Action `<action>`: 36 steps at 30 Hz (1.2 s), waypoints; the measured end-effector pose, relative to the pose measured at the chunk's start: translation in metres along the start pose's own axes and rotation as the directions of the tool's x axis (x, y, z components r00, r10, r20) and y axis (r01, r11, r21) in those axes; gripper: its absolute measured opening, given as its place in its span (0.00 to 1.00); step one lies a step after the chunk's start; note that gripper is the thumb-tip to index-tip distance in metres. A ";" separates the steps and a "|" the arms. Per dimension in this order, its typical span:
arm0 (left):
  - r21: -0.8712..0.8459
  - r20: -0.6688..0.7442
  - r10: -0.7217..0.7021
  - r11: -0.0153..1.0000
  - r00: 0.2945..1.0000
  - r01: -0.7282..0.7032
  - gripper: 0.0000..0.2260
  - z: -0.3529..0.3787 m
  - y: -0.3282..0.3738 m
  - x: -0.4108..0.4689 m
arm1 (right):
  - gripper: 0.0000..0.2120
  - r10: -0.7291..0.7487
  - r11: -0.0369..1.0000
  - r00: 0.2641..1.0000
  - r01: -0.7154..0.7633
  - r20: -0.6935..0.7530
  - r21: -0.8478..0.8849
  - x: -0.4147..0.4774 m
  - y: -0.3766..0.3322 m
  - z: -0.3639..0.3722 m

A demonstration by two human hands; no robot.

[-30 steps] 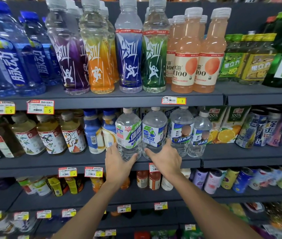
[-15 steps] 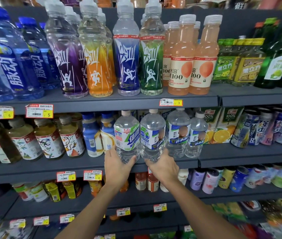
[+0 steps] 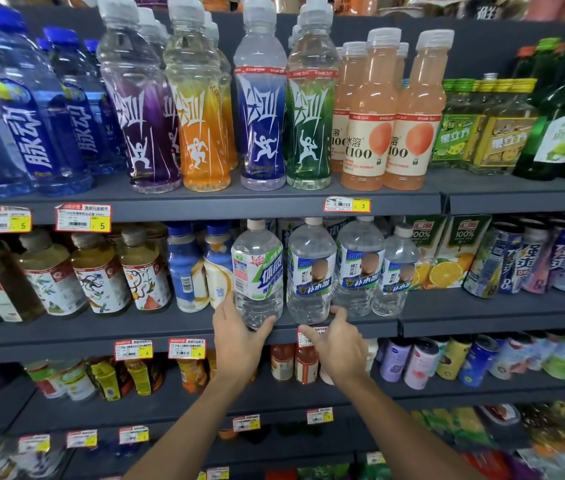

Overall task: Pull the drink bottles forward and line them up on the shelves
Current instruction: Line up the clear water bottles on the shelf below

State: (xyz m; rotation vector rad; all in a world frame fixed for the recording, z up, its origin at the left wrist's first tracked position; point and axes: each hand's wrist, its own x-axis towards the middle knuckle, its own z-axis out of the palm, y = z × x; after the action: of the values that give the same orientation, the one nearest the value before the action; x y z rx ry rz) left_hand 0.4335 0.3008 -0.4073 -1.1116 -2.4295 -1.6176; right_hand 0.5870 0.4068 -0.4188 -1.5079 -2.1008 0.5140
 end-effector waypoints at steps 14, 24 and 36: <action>-0.025 0.086 0.046 0.999 0.995 -0.044 0.37 -0.001 -0.003 0.005 | 0.23 0.049 0.984 0.999 -0.044 -0.024 0.175 0.004 0.014 -0.009; -0.115 0.230 0.110 0.990 0.967 -0.085 0.36 -0.003 0.002 0.008 | 0.32 -0.023 0.999 0.999 0.024 -0.033 0.034 0.006 0.008 -0.005; -0.044 0.240 0.019 0.999 0.971 -0.008 0.33 -0.002 0.008 0.006 | 0.39 -0.006 0.999 0.996 0.001 -0.093 -0.050 0.001 -0.008 0.009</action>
State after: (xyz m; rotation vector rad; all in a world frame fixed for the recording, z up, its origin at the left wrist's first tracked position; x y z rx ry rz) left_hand 0.4333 0.3043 -0.3977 -1.4048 -2.5316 -1.6252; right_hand 0.5752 0.4051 -0.4214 -1.5256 -2.0585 0.3851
